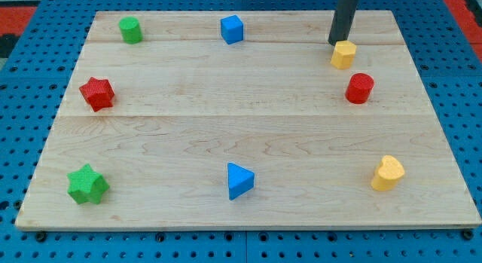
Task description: Push the hexagon towards the left side
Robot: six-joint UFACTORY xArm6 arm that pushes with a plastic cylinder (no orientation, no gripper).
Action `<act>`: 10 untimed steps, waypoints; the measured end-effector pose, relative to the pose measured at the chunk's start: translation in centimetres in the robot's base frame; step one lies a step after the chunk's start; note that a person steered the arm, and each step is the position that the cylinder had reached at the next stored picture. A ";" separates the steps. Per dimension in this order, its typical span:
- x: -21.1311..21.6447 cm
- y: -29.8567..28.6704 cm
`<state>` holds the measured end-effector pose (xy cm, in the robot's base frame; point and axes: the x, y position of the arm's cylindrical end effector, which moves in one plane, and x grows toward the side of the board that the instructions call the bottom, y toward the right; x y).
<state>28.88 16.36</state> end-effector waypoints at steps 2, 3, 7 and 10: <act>-0.2 5.7; 1.8 10.4; 4.2 1.5; 4.7 2.0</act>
<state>33.54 18.38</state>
